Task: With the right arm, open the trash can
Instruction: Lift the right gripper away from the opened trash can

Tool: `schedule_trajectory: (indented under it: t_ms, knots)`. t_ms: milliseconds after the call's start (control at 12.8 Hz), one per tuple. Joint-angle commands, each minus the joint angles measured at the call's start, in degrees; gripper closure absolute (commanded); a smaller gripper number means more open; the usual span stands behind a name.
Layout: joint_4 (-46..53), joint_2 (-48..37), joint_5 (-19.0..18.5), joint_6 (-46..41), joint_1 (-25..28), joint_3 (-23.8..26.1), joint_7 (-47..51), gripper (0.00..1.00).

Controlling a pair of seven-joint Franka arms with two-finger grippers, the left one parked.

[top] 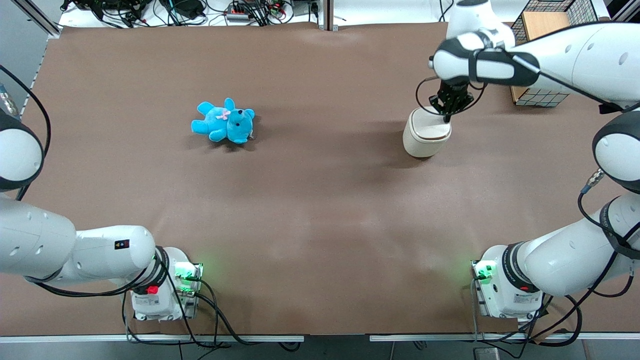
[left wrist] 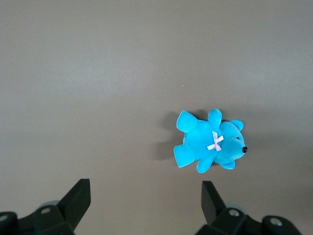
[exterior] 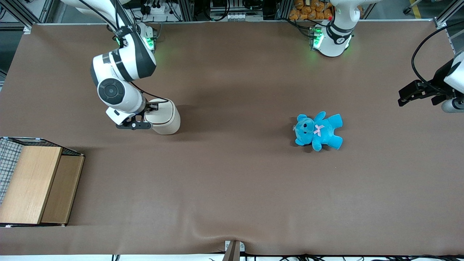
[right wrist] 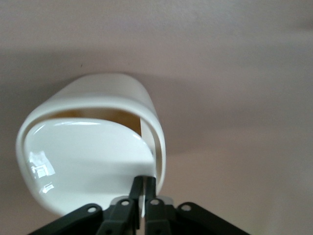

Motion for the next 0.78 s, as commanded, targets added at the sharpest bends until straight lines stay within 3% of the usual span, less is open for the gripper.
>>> schedule_trajectory:
  t_ms: [0,390,701]
  knots:
    - [12.87,-0.33,1.22,-13.60,0.04,-0.27,1.08,0.00]
    - [26.78,-0.51,1.23,-21.37,-3.11,-0.53,0.38,0.00]
    - [30.84,-2.43,0.61,-23.38,-5.31,-0.79,-1.81,0.00]
